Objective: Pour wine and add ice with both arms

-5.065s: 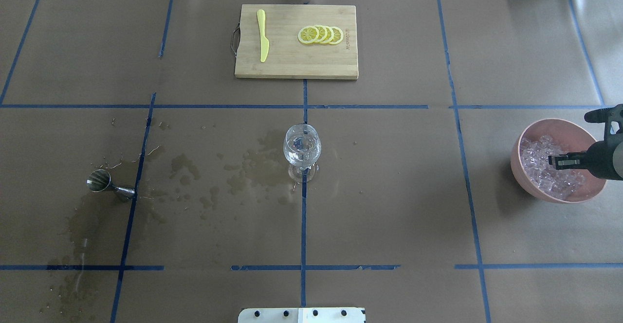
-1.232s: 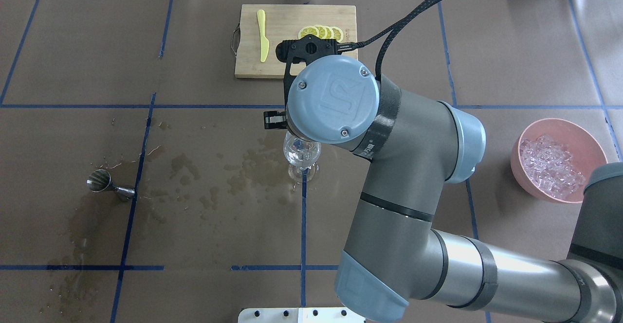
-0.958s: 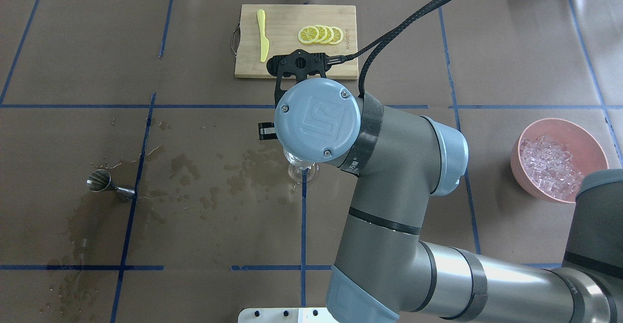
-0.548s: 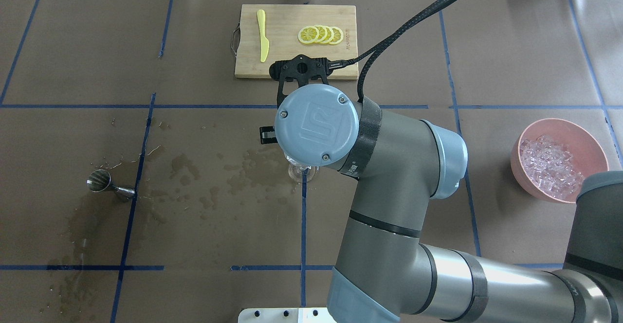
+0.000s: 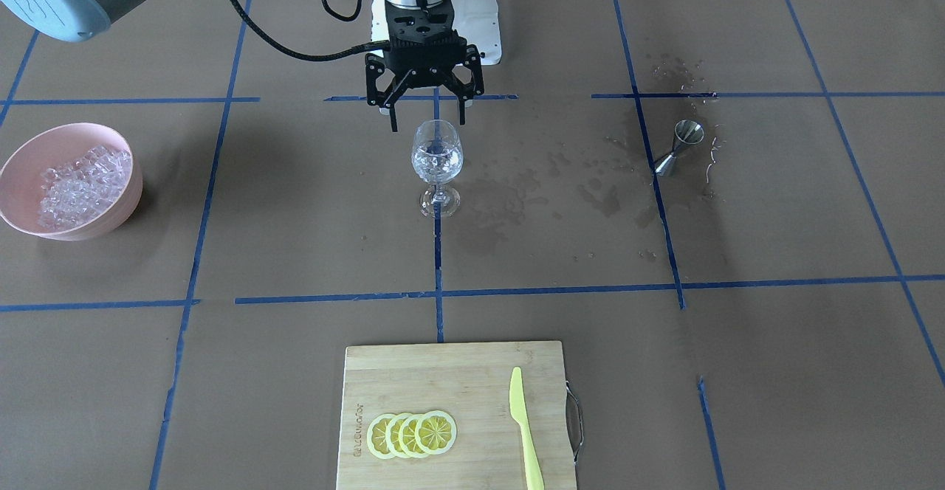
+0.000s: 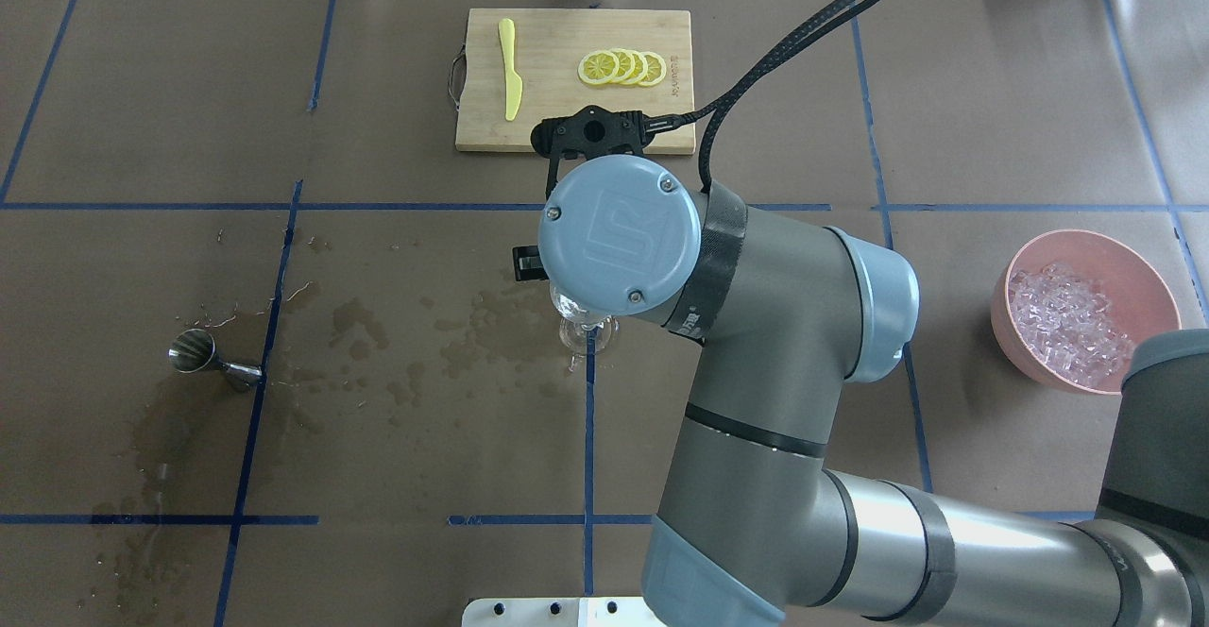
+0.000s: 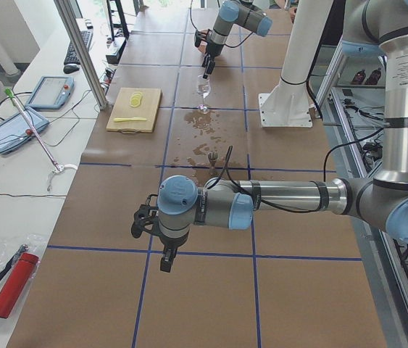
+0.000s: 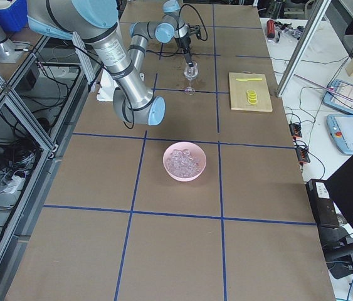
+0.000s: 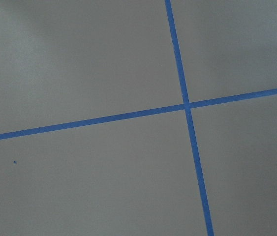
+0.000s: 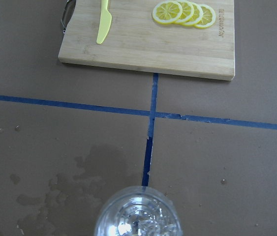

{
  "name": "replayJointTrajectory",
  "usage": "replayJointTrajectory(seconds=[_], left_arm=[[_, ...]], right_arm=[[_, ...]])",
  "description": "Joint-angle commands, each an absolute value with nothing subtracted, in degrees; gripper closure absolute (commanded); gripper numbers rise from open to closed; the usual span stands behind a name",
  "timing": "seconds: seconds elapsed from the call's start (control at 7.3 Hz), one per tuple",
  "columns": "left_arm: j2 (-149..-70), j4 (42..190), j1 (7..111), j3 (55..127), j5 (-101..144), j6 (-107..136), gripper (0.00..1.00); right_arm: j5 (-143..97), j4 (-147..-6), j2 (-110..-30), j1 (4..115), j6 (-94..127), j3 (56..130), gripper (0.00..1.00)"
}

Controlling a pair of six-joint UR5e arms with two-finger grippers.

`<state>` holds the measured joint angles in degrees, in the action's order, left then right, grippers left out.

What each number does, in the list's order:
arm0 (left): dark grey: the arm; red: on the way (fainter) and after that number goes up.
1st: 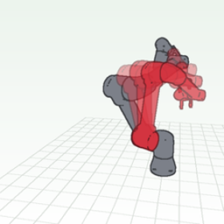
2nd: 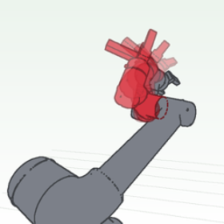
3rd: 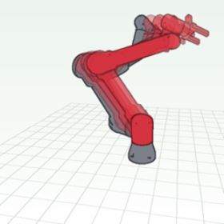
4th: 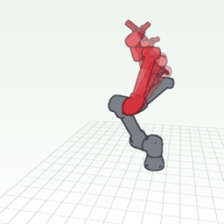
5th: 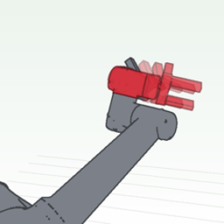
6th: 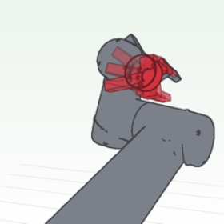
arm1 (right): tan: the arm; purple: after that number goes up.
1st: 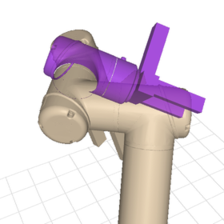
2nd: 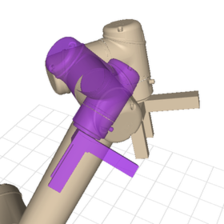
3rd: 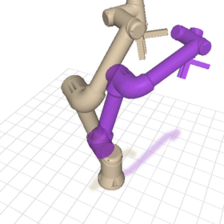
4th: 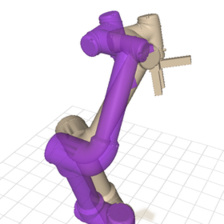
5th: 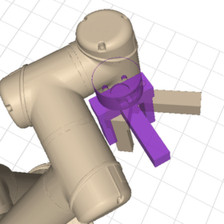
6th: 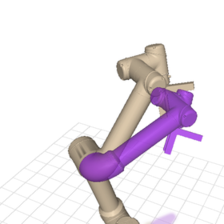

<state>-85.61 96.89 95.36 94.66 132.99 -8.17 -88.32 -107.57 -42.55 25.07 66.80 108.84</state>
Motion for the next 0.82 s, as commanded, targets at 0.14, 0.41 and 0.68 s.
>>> replayJointTrajectory(seconds=[0.14, 0.41, 0.68], left_arm=[[-85.6, 96.8, 95.4, 94.7, 133.0, -8.2, 0.00], [-85.6, 96.3, 93.4, 94.9, 133.0, -8.1, 0.00], [-85.7, 94.3, 90.9, 95.3, 133.1, -8.2, 0.00]], right_arm=[[-99.4, -108.3, -50.2, 35.6, 54.4, 113.4, 0.00], [-108.7, -107.8, -55.5, 45.7, 40.4, 113.6, 0.00], [-117.2, -105.9, -63.0, 55.4, 25.0, 113.4, 0.00]])
